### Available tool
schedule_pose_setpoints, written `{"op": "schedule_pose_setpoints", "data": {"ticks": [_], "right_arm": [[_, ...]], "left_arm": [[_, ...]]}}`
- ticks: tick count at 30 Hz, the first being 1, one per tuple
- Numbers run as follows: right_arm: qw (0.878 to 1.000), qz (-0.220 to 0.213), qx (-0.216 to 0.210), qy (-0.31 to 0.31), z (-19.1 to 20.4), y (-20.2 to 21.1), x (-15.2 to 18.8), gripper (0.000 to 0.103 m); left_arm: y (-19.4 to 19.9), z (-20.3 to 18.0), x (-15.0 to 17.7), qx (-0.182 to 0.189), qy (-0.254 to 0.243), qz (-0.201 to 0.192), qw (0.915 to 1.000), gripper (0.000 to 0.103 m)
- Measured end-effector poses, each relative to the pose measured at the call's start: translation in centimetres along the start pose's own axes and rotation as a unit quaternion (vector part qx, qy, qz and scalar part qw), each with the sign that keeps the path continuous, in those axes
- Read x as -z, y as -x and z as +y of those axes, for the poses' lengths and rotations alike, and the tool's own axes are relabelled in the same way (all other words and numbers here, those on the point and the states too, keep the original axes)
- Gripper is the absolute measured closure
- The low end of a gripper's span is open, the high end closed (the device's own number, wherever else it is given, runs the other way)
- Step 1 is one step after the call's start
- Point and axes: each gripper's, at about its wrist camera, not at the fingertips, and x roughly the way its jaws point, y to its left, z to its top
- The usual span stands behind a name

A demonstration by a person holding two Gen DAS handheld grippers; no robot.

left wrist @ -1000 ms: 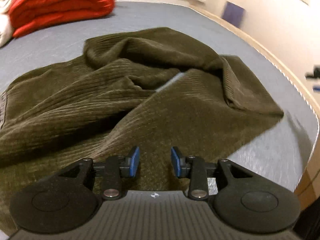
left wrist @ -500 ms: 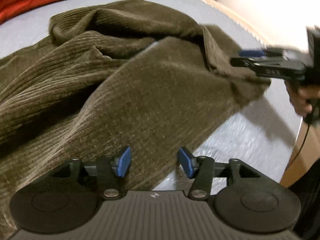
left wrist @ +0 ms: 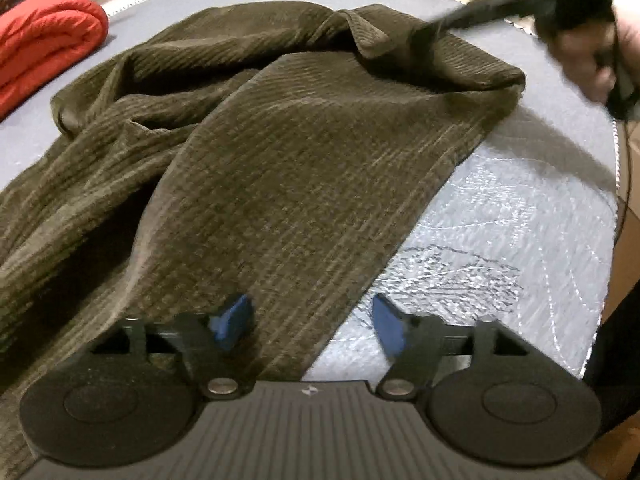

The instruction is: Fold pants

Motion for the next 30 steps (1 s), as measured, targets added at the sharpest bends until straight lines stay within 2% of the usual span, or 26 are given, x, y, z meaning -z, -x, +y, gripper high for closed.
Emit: {"op": "schedule_pose_setpoints", "data": {"ticks": [2,4,6,9,10,12,14,16,18,23,28,30], "right_arm": [[0.996,-0.049,0.025,-0.071,-3.3,2.9,-0.7,0.089],[0.985,-0.087,0.053,-0.141,-6.9,5.5,-0.6,0.089],[0.964,-0.122,0.087,-0.220,-11.1,8.1,0.4,0.090],[0.915,-0.155,0.153,-0.341,-17.0,12.1,3.2,0.090],[0.891,-0.162,0.178,-0.384,-19.0,13.6,4.5,0.090],[0.856,-0.160,0.211,-0.444,-21.8,15.6,6.9,0.091],[0.821,-0.149,0.224,-0.504,-24.6,17.1,9.9,0.091],[0.799,-0.128,0.240,-0.537,-26.2,17.8,12.3,0.091],[0.785,-0.118,0.258,-0.551,-27.3,18.3,14.2,0.092],[0.762,-0.080,0.253,-0.591,-29.3,18.5,17.4,0.092],[0.730,-0.084,0.299,-0.609,-28.9,20.7,18.9,0.093],[0.724,-0.090,0.313,-0.608,-29.0,21.2,19.4,0.093]], "left_arm": [[0.2,0.7,-0.2,-0.003,0.009,0.001,1.0000,0.064],[0.4,1.3,-0.2,-0.003,0.019,0.001,0.9998,0.078],[0.7,1.6,-0.3,-0.001,0.026,-0.002,0.9997,0.084],[1.6,1.4,-0.5,0.002,0.022,-0.011,0.9997,0.087],[1.9,1.2,-0.5,0.006,0.021,-0.013,0.9997,0.087],[3.0,1.1,-0.4,0.020,0.012,-0.022,0.9995,0.088],[4.1,0.8,-0.2,0.034,-0.005,-0.031,0.9989,0.089],[5.2,0.5,0.3,0.058,-0.019,-0.033,0.9976,0.090],[6.1,-0.2,1.0,0.085,-0.040,-0.034,0.9950,0.090],[6.8,-2.7,2.7,0.110,-0.100,-0.021,0.9886,0.090],[7.7,-4.0,3.7,0.152,-0.110,-0.030,0.9817,0.091],[7.3,-4.7,3.7,0.161,-0.106,-0.027,0.9809,0.091]]}}
